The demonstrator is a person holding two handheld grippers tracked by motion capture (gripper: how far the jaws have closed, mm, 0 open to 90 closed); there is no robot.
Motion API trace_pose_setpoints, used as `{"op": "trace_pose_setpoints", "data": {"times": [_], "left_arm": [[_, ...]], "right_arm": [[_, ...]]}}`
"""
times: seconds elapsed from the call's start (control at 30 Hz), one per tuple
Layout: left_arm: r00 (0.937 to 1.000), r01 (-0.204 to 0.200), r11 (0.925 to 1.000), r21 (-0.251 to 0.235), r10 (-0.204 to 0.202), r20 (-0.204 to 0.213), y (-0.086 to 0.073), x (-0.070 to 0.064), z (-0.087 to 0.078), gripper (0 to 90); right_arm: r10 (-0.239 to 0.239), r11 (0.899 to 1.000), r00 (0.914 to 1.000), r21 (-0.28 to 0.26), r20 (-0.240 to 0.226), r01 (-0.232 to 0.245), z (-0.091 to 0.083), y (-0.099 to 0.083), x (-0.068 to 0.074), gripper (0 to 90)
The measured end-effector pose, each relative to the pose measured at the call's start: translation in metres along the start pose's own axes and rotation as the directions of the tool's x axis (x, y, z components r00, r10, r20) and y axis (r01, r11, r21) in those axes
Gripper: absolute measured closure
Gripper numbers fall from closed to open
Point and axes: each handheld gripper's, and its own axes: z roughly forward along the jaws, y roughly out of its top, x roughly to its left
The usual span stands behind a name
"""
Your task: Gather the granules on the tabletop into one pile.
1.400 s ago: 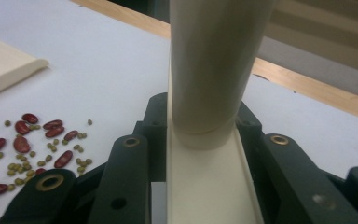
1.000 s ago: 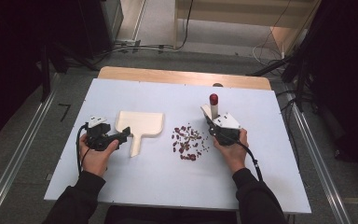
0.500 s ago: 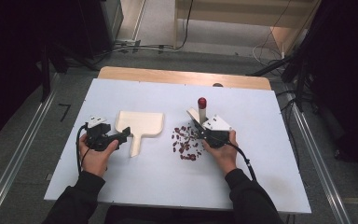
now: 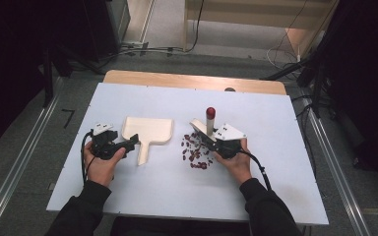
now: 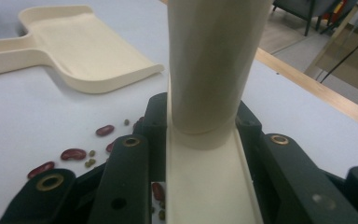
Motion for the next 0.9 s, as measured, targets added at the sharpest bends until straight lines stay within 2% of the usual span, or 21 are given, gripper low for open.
{"op": "trace_pose_setpoints", "data": {"times": [0.17,0.27,0.43,0.47,0.67,0.83,0.9], "left_arm": [[1.0,0.0,1.0,-0.002,0.0,0.003,0.0,0.0,-0.001,18.0],[1.0,-0.003,1.0,-0.002,0.003,0.005,0.0,-0.001,-0.001,18.0],[0.9999,-0.007,1.0,-0.003,0.007,0.007,0.0,-0.002,-0.001,18.0],[1.0,-0.005,1.0,-0.003,0.005,0.008,-0.001,-0.002,0.0,18.0],[1.0,-0.003,1.0,-0.004,0.003,0.003,-0.001,-0.001,0.0,18.0],[1.0,0.001,1.0,-0.001,-0.001,0.001,-0.001,0.0,0.001,18.0],[1.0,0.001,1.0,0.001,-0.001,0.0,-0.002,0.0,0.001,18.0]], "right_arm": [[-0.043,0.999,0.9987,0.001,-0.028,0.043,-0.004,0.002,0.006,64.3],[-0.056,0.998,0.9983,-0.008,-0.011,0.056,-0.005,0.003,0.006,64.3],[-0.03,0.998,0.9991,-0.046,0.031,0.032,-0.004,0.009,-0.009,64.3],[-0.026,0.998,0.9993,-0.048,0.026,0.027,-0.003,0.01,-0.013,64.3],[-0.019,0.999,0.9998,-0.048,-0.002,0.019,0.014,0.012,-0.026,64.3],[-0.019,0.999,0.9998,-0.025,0.0,0.019,0.028,0.013,-0.025,64.3],[-0.042,0.999,0.999,-0.018,-0.016,0.042,0.032,0.014,-0.021,64.3]]}}
